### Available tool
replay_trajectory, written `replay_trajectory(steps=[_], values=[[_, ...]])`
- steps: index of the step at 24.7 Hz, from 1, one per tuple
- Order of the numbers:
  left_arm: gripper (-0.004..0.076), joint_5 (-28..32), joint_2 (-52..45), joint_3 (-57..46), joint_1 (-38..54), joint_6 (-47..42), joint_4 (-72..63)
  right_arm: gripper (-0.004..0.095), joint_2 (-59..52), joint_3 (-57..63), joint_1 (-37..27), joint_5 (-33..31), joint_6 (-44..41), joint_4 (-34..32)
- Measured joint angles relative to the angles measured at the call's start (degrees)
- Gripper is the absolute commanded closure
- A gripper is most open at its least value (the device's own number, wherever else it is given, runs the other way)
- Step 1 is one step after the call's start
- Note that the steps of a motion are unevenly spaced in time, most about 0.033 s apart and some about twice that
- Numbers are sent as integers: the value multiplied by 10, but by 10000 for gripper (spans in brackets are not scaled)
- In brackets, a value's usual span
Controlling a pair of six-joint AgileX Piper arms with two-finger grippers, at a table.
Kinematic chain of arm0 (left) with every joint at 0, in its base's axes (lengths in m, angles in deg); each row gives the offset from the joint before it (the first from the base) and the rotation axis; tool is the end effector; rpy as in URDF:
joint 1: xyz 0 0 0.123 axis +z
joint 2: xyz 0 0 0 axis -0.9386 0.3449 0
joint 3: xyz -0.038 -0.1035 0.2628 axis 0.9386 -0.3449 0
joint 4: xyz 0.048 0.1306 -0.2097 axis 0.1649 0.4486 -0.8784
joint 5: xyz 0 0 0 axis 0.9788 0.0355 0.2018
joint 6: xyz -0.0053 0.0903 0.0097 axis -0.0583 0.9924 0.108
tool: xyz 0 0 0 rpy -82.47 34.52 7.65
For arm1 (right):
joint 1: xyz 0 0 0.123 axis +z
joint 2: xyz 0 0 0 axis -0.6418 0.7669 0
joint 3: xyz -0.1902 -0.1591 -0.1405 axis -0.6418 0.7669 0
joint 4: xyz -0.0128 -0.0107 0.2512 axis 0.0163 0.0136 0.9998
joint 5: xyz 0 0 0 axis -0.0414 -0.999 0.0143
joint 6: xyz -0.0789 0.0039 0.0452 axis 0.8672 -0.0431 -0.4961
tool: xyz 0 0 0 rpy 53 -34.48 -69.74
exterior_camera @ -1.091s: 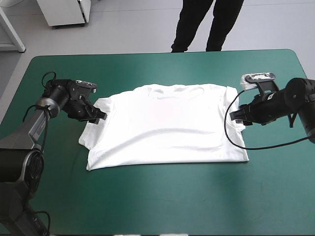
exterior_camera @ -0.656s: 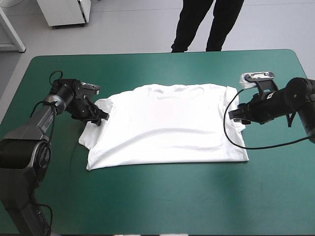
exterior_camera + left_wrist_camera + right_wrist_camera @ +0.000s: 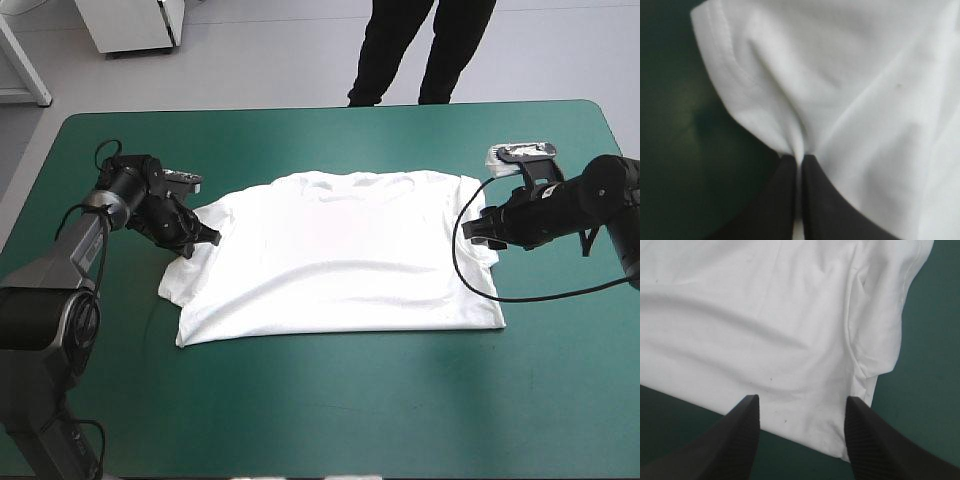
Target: Fold the cloth
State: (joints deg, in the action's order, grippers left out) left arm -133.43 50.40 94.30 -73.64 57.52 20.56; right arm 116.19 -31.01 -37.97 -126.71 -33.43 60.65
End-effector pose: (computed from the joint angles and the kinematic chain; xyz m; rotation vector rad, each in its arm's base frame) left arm 0.3909 -0.0324 0.2312 0.4176 2.9465 -0.0851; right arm 0.2737 0.0355 0.3691 -0.3466 2.5756 0.3377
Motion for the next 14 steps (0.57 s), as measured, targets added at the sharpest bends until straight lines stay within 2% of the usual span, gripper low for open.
replay_trajectory(steps=[6, 14], values=[[746, -54, -80, 64, -24, 0, -54, 422, 0, -15, 0, -12, 0, 5], [746, -59, -61, 68, -99, 0, -73, 422, 0, -15, 0, -21, 0, 9]])
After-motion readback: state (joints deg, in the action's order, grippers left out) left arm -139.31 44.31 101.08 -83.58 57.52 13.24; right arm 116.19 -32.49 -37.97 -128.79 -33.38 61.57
